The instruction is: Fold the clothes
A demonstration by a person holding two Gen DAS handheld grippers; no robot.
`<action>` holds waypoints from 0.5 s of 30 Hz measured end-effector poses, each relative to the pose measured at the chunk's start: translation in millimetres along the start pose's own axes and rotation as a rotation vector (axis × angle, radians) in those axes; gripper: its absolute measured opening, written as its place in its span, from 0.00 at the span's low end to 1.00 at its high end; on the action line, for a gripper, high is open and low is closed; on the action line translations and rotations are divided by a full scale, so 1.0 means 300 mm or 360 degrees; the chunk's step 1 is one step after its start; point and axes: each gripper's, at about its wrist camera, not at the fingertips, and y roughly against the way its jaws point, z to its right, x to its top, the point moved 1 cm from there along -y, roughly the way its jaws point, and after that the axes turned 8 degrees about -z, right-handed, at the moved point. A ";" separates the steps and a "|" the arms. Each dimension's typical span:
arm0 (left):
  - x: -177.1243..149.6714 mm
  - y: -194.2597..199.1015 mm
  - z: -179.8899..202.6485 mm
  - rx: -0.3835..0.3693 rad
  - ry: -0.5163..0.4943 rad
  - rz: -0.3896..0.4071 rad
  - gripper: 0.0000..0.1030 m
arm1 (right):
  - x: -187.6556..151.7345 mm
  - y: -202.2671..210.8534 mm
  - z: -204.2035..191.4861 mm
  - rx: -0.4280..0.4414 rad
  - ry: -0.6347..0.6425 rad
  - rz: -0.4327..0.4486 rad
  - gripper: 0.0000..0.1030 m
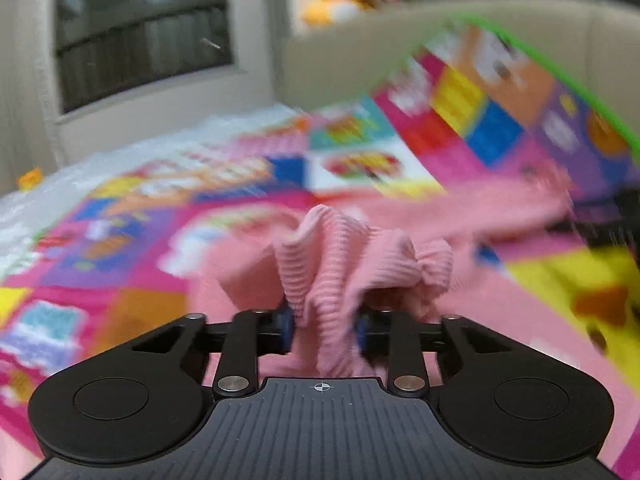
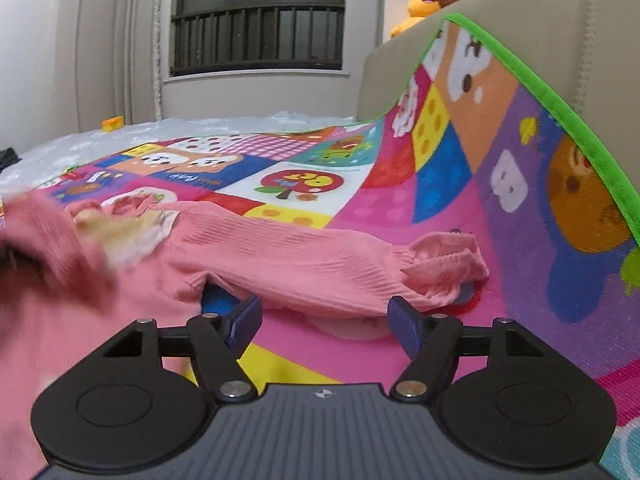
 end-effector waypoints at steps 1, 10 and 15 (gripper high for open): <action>0.017 0.024 -0.059 0.0041 0.0046 0.0041 0.20 | 0.005 0.001 -0.006 0.0002 0.0014 0.0001 0.68; -0.037 0.146 -0.547 0.0049 0.0653 0.0166 0.17 | 0.096 -0.035 -0.137 0.0208 0.0064 -0.0018 0.68; -0.078 0.106 -0.545 0.0035 0.0666 0.0119 0.18 | 0.109 -0.048 -0.322 0.0345 0.0387 -0.0021 0.75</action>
